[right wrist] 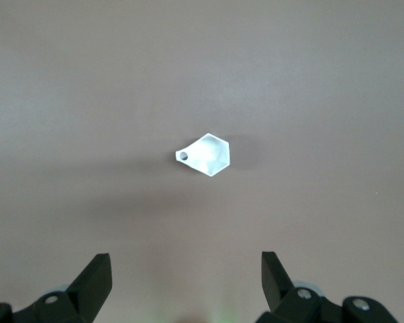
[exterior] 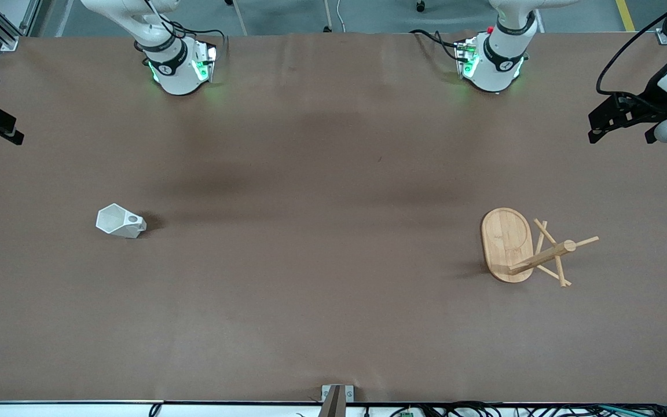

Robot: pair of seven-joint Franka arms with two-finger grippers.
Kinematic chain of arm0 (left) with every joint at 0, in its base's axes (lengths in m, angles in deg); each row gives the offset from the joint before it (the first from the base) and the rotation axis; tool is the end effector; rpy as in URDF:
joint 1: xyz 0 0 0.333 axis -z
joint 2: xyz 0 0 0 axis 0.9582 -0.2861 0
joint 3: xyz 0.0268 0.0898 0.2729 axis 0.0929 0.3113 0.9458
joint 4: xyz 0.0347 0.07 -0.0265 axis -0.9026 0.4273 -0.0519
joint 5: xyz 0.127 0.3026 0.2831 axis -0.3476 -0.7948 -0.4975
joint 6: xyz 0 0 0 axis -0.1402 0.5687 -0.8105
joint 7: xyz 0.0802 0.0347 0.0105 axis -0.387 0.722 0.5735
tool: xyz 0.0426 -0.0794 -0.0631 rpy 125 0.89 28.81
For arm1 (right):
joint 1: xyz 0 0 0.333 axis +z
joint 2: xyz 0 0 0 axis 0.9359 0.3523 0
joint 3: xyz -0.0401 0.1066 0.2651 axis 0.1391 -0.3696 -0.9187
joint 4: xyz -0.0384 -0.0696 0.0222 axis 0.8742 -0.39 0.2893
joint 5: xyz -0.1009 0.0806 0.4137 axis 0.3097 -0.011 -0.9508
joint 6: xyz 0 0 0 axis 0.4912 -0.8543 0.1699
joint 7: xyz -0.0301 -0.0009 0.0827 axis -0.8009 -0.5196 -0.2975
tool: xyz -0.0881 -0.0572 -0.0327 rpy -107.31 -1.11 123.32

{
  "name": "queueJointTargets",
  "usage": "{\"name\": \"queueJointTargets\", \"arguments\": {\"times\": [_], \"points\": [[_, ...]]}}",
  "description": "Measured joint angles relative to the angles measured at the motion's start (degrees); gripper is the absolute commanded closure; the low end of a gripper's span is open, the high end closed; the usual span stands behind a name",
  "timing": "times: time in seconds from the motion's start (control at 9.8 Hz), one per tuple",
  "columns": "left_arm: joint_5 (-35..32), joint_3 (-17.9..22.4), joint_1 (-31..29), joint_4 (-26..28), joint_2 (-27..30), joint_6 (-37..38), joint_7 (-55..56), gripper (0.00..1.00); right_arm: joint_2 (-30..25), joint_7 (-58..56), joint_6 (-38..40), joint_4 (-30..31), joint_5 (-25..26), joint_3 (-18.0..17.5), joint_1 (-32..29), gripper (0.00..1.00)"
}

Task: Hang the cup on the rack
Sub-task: 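Move the right gripper toward the white faceted cup, then close the right gripper on the white cup's rim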

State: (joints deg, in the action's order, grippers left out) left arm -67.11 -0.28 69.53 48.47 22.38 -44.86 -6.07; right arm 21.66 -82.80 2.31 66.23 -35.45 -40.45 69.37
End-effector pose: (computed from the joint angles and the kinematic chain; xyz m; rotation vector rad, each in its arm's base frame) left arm 0.5739 -0.0566 0.6274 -3.1087 0.0599 -0.0565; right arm 0.5758 -0.0685 0.6104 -3.1383 0.0670 0.0617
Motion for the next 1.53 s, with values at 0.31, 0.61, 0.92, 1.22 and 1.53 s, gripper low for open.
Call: {"name": "queueJointTargets", "arguments": {"times": [0.31, 0.61, 0.92, 1.22, 1.53], "points": [[0.0, -0.1, 0.1, 0.0, 0.0, 0.0, 0.0, 0.00, 0.7, -7.1, -12.5, 12.1, 0.0, 3.5, -0.3, 0.02], [0.0, -0.1, 0.1, 0.0, -0.1, 0.0, 0.0, 0.00, 1.8, -9.1, -27.5, 23.7, 0.0, 4.9, -0.6, 0.03], [0.0, -0.1, 0.0, -0.1, -0.1, 0.1, 0.0, 0.00, 5.4, -11.2, -37.7, 29.8, -0.2, 5.1, -0.8, 0.04], [0.0, -0.1, 0.0, -0.1, -0.1, 0.3, 0.0, 0.00, 8.4, -13.2, -45.9, 35.8, -2.1, 5.3, -1.5, 0.04], [0.0, -0.1, 0.1, -0.1, -0.1, 0.3, -0.1, 0.00, 13.4, -18.0, -51.4, 36.9, -8.4, 5.3, -2.5, 0.04]]}}
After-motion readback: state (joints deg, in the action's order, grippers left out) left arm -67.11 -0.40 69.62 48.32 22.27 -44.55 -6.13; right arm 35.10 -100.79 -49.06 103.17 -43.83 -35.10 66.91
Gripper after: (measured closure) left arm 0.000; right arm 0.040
